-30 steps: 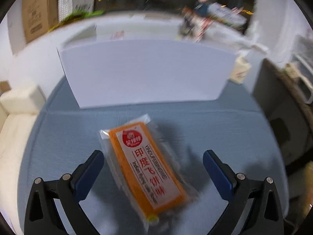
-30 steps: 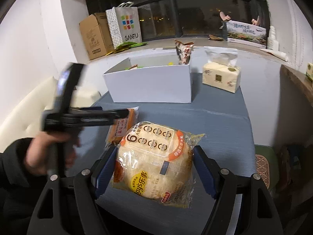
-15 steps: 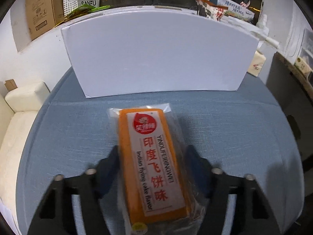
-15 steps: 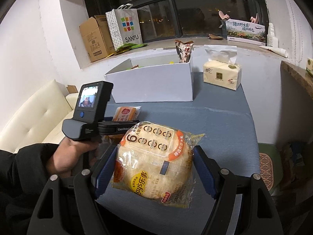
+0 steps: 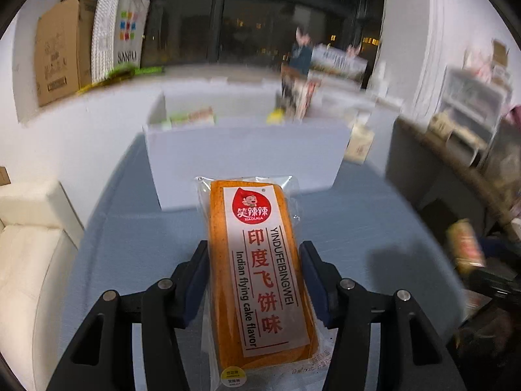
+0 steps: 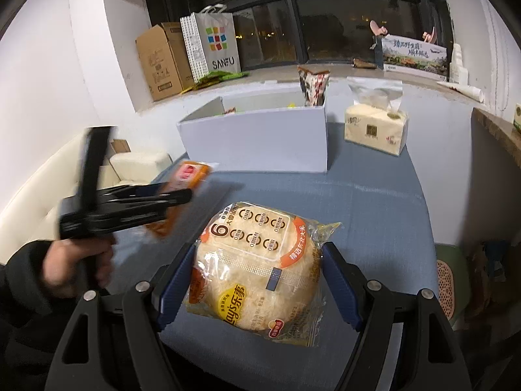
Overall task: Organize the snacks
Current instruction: 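Drop the orange pack and bread bun into the white box from both tools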
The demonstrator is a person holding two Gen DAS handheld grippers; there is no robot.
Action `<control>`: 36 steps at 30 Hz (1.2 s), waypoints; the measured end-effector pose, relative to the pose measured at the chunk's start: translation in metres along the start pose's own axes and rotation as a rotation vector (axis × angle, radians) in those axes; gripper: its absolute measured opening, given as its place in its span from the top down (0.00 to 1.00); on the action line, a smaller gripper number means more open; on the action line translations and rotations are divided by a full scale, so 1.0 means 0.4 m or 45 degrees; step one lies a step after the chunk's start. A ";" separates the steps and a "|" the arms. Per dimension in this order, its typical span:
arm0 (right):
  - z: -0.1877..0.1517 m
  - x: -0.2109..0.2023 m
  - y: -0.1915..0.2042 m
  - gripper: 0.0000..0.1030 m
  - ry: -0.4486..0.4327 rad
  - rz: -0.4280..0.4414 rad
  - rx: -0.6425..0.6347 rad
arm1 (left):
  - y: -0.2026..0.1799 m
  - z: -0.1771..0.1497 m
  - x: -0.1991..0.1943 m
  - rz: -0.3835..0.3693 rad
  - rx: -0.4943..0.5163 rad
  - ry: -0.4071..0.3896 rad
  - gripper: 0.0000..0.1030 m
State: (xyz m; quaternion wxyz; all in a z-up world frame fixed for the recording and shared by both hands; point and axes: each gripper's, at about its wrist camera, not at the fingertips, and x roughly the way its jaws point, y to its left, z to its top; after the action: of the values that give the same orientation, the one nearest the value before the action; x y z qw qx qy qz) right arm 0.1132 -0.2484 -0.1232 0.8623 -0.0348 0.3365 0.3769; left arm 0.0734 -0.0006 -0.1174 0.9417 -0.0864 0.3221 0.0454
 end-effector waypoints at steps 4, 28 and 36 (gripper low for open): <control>0.054 0.006 -0.006 0.22 -0.051 0.023 0.015 | 0.017 0.085 -0.093 -0.047 0.020 -0.149 0.42; 0.645 0.418 -0.100 0.22 -0.093 0.012 0.125 | 0.192 0.548 0.300 -0.106 -0.111 -0.122 0.42; 0.657 0.475 -0.109 0.22 -0.067 -0.021 0.132 | 0.205 0.540 0.325 -0.081 -0.094 -0.080 0.32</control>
State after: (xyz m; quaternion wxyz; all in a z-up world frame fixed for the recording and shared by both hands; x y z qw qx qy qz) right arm 0.3811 -0.0779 -0.0440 0.8747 0.0171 0.3323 0.3524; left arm 0.2935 0.1250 -0.0404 0.9485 -0.1299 0.2875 0.0302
